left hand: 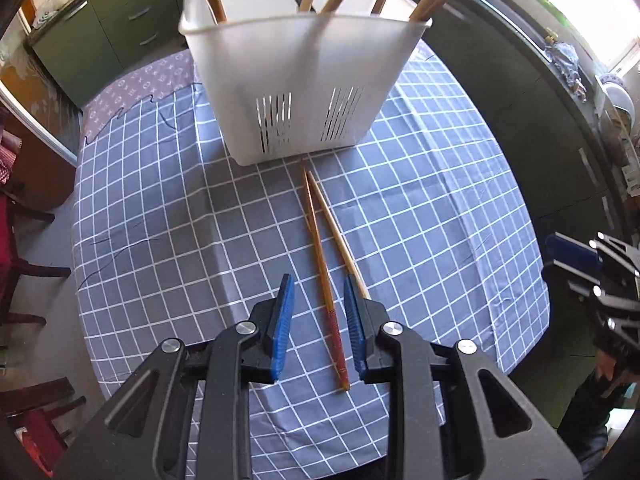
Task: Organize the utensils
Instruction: 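Move both grippers back down to the last two chopsticks on the cloth, then grasp the red-tipped chopstick with the left gripper and lift it upright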
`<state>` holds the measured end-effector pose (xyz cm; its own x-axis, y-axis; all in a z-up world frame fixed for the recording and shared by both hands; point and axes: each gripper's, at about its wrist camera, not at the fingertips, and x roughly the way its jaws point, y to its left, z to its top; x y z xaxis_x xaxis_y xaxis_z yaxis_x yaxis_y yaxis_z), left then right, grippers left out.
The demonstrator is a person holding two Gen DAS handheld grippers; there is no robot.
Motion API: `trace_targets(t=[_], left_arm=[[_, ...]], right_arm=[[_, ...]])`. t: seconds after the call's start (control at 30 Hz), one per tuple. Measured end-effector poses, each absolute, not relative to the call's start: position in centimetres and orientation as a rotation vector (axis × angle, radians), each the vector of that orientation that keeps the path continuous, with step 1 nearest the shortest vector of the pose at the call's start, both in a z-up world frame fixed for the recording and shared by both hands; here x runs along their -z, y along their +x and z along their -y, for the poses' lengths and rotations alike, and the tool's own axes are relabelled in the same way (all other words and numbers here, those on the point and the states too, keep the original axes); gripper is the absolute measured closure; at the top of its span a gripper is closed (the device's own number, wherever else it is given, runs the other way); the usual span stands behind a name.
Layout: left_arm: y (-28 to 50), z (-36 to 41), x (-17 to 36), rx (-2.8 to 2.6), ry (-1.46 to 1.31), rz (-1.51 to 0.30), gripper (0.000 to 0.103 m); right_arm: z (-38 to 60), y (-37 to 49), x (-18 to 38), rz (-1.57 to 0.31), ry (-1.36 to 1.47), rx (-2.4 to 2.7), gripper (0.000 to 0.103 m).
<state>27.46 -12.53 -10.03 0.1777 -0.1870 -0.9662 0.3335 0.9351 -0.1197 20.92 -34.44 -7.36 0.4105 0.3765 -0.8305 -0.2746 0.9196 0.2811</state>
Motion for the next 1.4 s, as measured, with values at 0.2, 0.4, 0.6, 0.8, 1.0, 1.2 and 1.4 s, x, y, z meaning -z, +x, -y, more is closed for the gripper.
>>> trace_targets(t=[0.2,0.4,0.6,0.8,1.0,1.2,1.4], left_arm=[[29.4,14.2,13.2,0.303,0.134,-1.406,0.082],[30.0,14.9,15.1,0.27,0.145,-1.441,0.089],[30.8,15.2,15.6,0.243,0.162,-1.443,0.089],[32.4,16.6,16.9,0.221,0.17,-1.455,0.089],[33.4,17.0,18.1,0.221,0.173,-1.454,0.09],[33.2,16.8,17.9,0.225,0.179,-1.45,0.096],[32.5,14.6,16.2,0.237,0.13,-1.418,0.096]], right_arm=[[35.2,20.4,11.2,-1.109,0.188,-0.432,0.071],[35.8,21.1,12.6,-1.129,0.22,-0.43,0.071],[36.2,21.3,12.9,-1.134,0.237,-0.428,0.071],[36.5,21.2,13.1,-1.143,0.241,-0.421,0.071],[36.8,21.2,13.5,-1.153,0.254,-0.416,0.071],[36.7,21.2,13.7,-1.16,0.253,-0.418,0.071],[36.6,21.0,13.6,-1.167,0.24,-0.415,0.068]])
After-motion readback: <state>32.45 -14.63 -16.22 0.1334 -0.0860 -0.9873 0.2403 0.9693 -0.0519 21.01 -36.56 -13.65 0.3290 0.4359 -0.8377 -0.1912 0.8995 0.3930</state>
